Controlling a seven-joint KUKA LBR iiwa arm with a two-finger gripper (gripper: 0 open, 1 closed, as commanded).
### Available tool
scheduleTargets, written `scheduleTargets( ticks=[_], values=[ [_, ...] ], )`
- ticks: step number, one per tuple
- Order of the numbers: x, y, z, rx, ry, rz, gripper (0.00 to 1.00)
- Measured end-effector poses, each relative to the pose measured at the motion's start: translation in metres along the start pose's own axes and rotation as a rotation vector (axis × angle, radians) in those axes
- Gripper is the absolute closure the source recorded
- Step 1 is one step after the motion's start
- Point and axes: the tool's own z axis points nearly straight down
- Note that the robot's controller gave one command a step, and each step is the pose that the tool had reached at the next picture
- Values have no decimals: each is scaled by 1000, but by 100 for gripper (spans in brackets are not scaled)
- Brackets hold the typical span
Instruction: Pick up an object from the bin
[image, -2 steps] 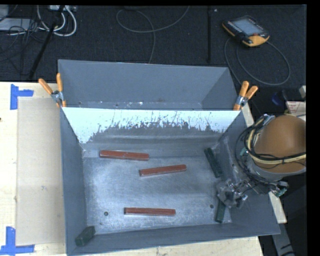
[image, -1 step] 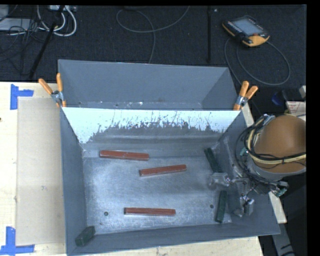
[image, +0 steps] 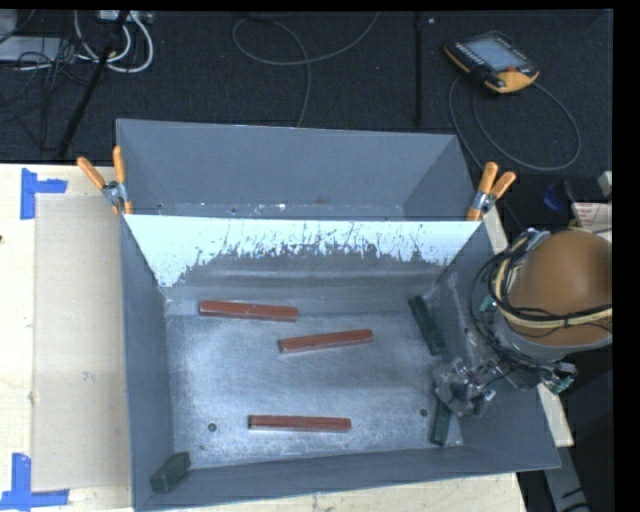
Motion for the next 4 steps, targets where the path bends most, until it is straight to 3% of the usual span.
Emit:
scheduleTargets(
  ticks=[1,2,3,4],
  values=[
    [0,0,0,0,0,0,100],
    [-8,-8,23,-4,-6,10,0],
    [-6,-8,24,-3,-2,9,100],
    [-6,-8,24,-3,-2,9,100]
  ],
)
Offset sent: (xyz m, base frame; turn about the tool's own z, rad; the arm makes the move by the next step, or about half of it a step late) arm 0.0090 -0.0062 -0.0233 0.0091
